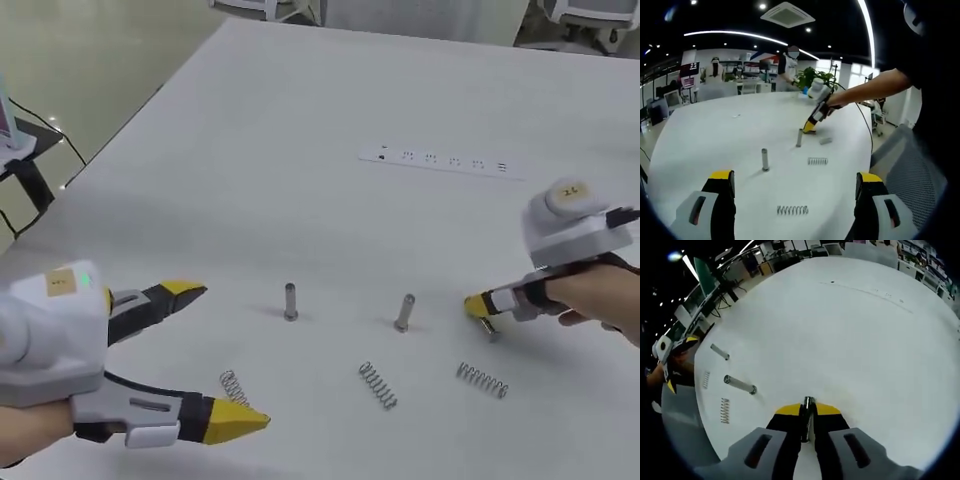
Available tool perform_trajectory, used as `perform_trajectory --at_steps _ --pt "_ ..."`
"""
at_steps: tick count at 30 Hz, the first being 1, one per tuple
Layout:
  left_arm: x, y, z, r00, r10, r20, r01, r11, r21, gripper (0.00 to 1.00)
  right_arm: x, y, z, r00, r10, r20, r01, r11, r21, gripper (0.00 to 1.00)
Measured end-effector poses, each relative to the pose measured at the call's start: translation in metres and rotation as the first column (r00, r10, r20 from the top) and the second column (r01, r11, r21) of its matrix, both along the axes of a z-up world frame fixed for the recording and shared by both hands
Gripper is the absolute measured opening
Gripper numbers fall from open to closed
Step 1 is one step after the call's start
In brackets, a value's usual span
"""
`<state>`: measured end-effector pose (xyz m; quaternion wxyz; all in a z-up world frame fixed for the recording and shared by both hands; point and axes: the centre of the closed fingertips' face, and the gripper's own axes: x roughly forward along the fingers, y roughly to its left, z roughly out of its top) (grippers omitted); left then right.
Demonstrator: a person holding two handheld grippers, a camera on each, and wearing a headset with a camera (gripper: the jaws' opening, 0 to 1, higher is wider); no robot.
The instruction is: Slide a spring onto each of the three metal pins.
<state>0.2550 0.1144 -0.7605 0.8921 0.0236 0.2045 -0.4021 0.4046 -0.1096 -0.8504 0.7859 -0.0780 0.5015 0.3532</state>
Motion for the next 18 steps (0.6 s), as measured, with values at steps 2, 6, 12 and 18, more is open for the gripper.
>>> perform_trajectory --at_steps 2,6,12,18 --pt "0.0 -0.001 0.0 1.0 -0.002 0.0 0.002 1.0 0.0 0.98 -0.001 0.001 0.0 1.0 0.005 0.005 -0.005 1.0 -0.009 0.06" --pt "0.0 -0.001 0.001 1.0 -0.003 0.001 0.003 1.0 -0.002 0.98 -0.003 0.002 0.0 1.0 0.014 0.011 -0.014 1.0 -0.015 0.05" --pt "0.001 0.0 0.001 1.0 -0.003 0.001 0.003 1.0 -0.002 0.98 -0.002 -0.002 0.004 0.999 -0.003 0.033 0.003 1.0 0.0 0.05" --pt "0.001 -0.002 0.001 1.0 -0.009 0.001 0.009 1.0 -0.001 0.98 -0.003 -0.005 0.013 0.998 -0.019 0.065 0.017 0.999 0.034 0.05"
